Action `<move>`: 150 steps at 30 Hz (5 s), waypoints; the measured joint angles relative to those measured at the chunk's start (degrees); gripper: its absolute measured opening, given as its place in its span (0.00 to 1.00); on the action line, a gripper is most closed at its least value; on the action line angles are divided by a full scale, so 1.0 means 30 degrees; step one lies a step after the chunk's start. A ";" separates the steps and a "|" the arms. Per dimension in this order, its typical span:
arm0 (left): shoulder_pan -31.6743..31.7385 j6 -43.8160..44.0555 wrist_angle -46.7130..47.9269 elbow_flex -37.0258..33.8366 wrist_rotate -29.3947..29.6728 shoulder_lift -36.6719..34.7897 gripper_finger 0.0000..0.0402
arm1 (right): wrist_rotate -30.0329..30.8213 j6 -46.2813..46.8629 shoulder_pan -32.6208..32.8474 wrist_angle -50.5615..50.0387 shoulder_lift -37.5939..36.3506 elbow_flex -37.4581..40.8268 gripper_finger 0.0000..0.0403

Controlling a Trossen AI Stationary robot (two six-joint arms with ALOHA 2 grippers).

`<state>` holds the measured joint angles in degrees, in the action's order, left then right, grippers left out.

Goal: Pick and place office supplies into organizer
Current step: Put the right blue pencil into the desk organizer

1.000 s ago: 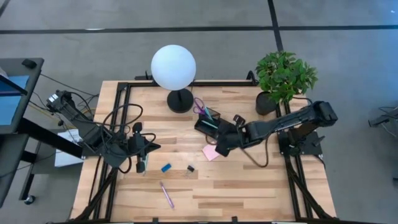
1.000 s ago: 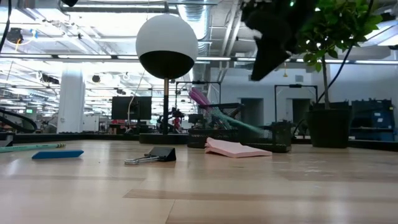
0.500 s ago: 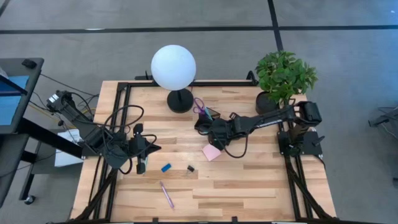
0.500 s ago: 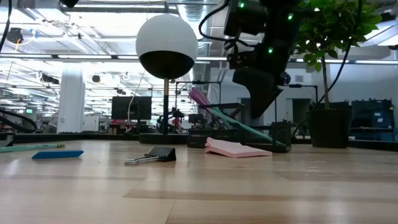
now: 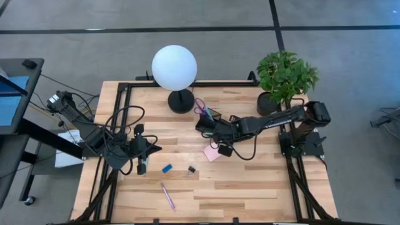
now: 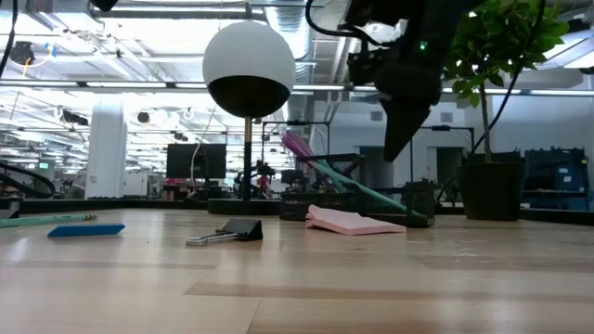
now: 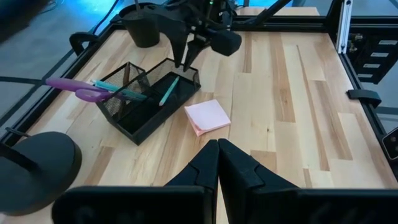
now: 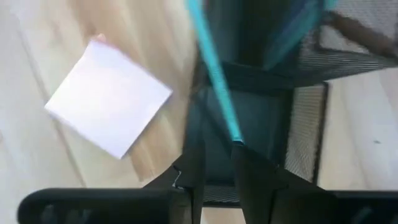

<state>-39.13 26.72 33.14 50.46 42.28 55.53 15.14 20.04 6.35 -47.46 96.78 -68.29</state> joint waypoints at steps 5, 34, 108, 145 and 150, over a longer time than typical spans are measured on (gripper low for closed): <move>0.0000 0.0007 -0.0013 0.0000 0.0007 -0.0002 0.01 | -0.0952 -0.1116 0.0003 0.0245 0.0940 0.0000 0.28; -0.0007 -0.0029 0.0178 0.0000 -0.0001 -0.0007 0.01 | 0.0923 -0.2366 -0.1664 0.2980 0.3778 0.0000 0.41; 0.0000 0.0262 0.0225 0.0000 0.0022 0.0000 0.01 | -0.0326 -0.2012 -0.0762 0.7205 0.2596 -0.0039 0.04; -0.0001 0.0281 0.0196 0.0000 -0.0153 -0.0006 0.01 | -0.1073 -0.2192 -0.0816 0.7621 0.2998 -0.0022 0.22; -0.0007 0.0342 0.0191 0.0000 -0.0160 -0.0004 0.01 | -0.1091 -0.2335 -0.1042 0.7619 0.2998 -0.0029 0.21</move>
<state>-39.16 27.75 33.71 50.46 41.80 55.52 11.87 13.04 3.22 -24.60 105.78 -68.38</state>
